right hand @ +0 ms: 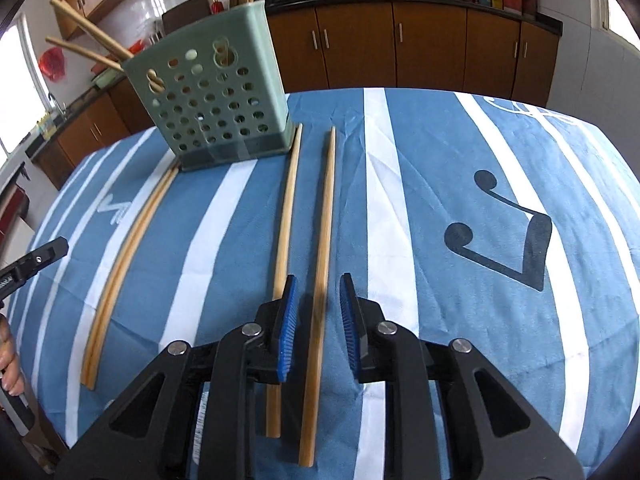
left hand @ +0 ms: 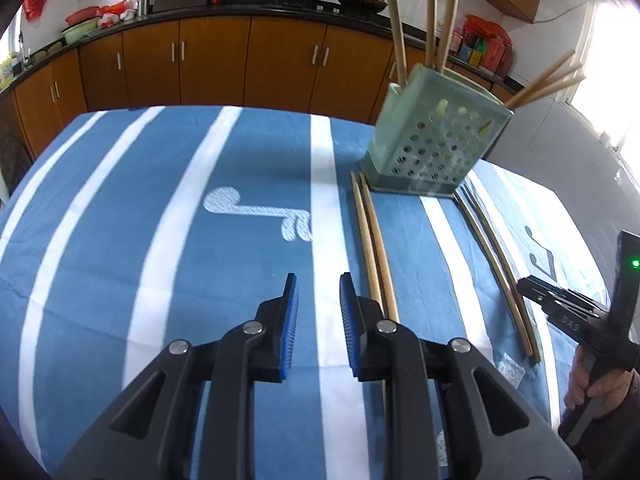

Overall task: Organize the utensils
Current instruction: 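Move both open grippers back down to the chopsticks on the table, then grasp a chopstick with the right gripper while the left gripper grasps another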

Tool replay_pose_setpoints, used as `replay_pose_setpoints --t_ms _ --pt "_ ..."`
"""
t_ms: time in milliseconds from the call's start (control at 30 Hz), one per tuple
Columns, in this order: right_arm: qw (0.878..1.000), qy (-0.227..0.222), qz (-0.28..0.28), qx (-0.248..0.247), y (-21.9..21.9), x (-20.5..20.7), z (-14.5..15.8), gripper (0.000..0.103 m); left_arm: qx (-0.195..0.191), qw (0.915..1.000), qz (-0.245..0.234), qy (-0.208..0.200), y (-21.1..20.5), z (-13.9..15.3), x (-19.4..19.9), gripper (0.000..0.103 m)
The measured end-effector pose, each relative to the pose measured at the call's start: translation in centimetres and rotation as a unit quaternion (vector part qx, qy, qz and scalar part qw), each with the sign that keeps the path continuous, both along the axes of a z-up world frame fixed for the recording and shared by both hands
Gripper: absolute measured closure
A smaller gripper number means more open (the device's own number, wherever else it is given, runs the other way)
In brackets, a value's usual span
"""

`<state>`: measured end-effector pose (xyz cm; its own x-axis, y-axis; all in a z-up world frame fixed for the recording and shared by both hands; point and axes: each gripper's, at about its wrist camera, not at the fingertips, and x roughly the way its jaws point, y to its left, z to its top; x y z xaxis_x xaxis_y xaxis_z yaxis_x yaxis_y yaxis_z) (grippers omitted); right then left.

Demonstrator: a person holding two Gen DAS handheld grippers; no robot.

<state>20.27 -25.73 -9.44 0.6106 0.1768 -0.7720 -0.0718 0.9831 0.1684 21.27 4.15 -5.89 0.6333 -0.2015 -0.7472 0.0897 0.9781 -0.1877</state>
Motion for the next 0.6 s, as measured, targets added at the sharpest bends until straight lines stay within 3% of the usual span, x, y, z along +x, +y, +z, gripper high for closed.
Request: replay_pose_setpoints --t_ms 67,167,333,600 --pt "1.0 0.005 -0.003 -0.011 0.0 0.1 -0.5 0.095 -0.002 1.0 -0.007 0.004 -0.3 -0.3 -0.1 0.081" --pt "1.0 -0.001 -0.018 -0.022 -0.7 -0.1 -0.6 0.095 -0.005 0.9998 -0.019 0.009 -0.9 -0.9 -0.1 0.081" --pt "0.996 0.003 -0.089 -0.027 -3.6 0.2 -0.7 0.095 -0.002 0.999 -0.04 0.022 -2.0 -1.8 -0.1 0.081" --pt "0.996 0.001 -0.087 -0.033 -4.1 0.0 -0.7 0.095 0.01 0.9972 -0.067 0.031 -3.8 -2.9 -0.4 0.086"
